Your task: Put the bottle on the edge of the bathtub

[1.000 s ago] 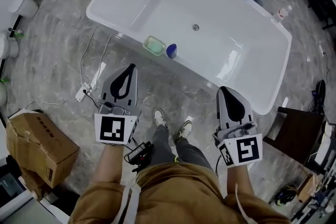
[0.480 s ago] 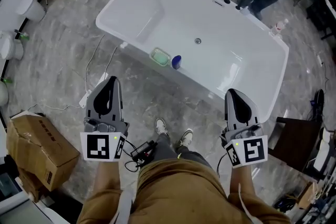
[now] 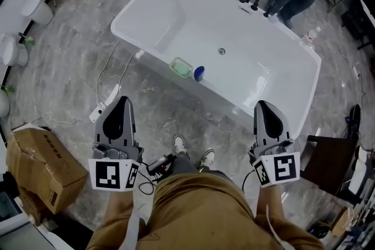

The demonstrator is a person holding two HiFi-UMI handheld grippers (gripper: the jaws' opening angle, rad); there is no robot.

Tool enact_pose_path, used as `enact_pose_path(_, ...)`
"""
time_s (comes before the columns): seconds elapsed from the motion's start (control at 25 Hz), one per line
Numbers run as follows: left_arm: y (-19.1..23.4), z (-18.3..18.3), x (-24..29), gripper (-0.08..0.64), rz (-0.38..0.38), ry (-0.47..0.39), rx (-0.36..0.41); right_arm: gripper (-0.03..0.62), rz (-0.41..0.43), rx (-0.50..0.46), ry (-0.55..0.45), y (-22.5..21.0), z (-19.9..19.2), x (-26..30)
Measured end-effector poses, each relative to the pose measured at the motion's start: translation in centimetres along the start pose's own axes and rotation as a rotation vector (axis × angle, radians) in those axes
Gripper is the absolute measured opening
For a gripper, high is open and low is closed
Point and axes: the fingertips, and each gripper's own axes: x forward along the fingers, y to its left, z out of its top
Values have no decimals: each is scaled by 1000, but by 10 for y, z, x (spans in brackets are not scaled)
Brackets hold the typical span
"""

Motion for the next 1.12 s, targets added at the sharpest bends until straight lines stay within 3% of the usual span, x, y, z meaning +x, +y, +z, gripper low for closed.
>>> enact_pose_path(0.36,9,11,-10,6,9,-20,8,5,18,-35,-29,14,19,2)
enact_pose_path(1.12,39,-8,-9,6,5,-18,-37,5,11,-62,-4,38,20,18)
